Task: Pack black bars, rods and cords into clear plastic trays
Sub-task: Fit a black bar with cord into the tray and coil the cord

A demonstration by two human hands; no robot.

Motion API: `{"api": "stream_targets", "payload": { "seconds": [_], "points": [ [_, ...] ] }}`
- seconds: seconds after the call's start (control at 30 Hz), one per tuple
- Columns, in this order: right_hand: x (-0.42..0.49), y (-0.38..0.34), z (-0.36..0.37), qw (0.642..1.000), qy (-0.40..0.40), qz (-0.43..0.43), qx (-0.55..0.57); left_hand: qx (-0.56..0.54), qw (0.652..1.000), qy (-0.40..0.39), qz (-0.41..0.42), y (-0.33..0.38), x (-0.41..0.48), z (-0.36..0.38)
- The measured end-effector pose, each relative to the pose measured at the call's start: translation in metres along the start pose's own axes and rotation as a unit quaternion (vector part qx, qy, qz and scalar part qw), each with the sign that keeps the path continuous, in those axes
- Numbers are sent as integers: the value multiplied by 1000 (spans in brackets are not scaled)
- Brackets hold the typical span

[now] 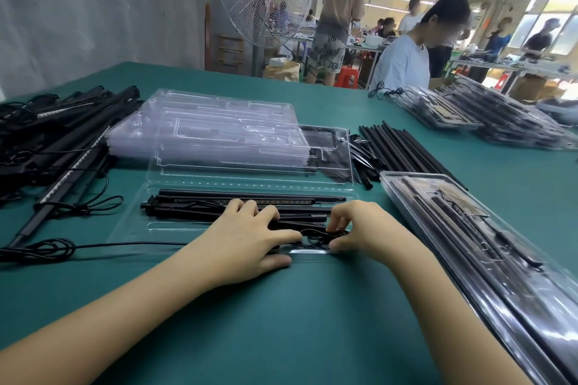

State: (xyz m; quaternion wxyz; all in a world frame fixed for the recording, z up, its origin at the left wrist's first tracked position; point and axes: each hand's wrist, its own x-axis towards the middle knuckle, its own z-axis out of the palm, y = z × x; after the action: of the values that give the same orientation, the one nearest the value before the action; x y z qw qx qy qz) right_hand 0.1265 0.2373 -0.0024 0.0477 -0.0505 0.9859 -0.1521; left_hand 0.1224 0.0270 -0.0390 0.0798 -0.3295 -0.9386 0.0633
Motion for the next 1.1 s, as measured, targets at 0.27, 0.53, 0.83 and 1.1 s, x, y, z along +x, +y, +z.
{"api": "stream_targets", "payload": {
  "seconds": [0.27, 0.53, 0.83, 1.1],
  "points": [
    [1, 3, 7, 999, 37, -8, -36, 15, 1000, -14, 23, 10, 2, -6],
    [-5, 2, 6, 998, 32, -13, -47, 43, 998, -30, 40, 17, 1, -5],
    [-19, 5, 17, 996, 64, -29, -56, 57, 995, -58, 51, 21, 0, -3],
    [-23, 3, 26, 994, 100, -27, -39, 44, 996, -58, 46, 21, -1, -3]
  ]
}}
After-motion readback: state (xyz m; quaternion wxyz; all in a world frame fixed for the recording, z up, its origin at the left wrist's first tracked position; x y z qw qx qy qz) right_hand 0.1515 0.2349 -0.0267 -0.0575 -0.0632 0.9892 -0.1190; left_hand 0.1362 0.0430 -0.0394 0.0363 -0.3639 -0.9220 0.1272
